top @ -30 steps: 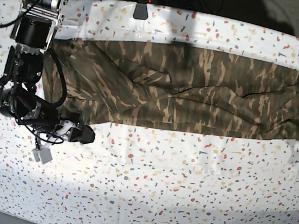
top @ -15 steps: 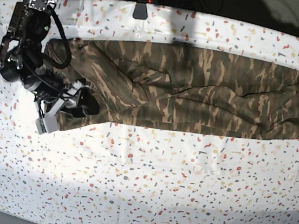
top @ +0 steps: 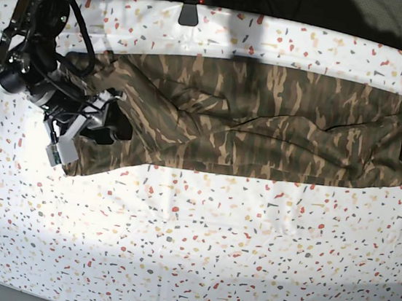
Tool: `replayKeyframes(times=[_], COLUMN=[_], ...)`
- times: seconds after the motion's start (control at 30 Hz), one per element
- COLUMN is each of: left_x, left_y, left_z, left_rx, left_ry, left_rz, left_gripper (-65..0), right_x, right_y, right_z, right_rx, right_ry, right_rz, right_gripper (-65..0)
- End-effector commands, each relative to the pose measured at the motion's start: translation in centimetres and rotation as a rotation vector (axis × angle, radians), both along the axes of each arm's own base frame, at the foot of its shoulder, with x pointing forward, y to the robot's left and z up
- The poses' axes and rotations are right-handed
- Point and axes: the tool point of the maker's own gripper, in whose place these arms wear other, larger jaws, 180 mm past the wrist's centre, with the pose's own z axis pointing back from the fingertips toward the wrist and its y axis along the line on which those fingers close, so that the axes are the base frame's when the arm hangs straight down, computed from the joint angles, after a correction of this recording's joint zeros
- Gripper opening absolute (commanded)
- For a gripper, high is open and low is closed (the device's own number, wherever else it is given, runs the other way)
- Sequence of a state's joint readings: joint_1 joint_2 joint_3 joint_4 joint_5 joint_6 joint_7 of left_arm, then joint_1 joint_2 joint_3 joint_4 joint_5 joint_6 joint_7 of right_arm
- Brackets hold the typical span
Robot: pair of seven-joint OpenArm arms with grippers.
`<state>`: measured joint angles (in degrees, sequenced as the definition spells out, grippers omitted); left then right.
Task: Fold the T-shirt properly
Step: 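Grasp the strip end near the left gripper with the left gripper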
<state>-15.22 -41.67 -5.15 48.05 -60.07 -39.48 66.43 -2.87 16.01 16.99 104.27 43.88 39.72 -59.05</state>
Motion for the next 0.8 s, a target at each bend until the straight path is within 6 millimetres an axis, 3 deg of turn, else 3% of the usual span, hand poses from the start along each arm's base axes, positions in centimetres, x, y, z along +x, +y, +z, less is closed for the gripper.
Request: replayKeyframes(times=[0.0, 0.17, 0.33, 0.4, 0.5, 0.63, 0.77], left_x=[0.9, 0.5, 0.3, 0.4, 0.7, 1.8, 1.4], left_y=[0.3, -0.9, -0.7, -0.4, -0.5, -1.1, -2.1], left_z=[1.3, -0.1, -0.7, -0.4, 0.3, 1.8, 2.7], left_rx=[-0.006, -0.001, 0.033, 0.034, 0.003, -0.092, -0.163], left_ry=[-0.042, -0.013, 0.001, -0.004, -0.025, -0.072, -0.055], left_rz=[0.001, -0.021, -0.032, -0.028, -0.014, 0.036, 0.015], left_gripper=[-36.4, -36.4, -36.6, -41.5, -63.0, -65.0, -65.0], right_x=[0.6, 0.6, 0.6, 0.6, 0.6, 0.6, 0.6], right_y=[0.1, 0.0, 0.0, 0.0, 0.0, 0.0, 0.1], right_z=[1.6, 1.6, 1.6, 1.5, 1.5, 1.5, 1.6], right_rx=[0.013, 0.012, 0.011, 0.010, 0.009, 0.010, 0.011], right_ry=[-0.056, -0.054, -0.054, -0.052, -0.050, -0.051, -0.054], right_rz=[0.008, 0.008, 0.009, 0.009, 0.010, 0.009, 0.009], right_gripper=[-39.6, -39.6, -39.6, -39.6, -39.6, -39.6, -39.6])
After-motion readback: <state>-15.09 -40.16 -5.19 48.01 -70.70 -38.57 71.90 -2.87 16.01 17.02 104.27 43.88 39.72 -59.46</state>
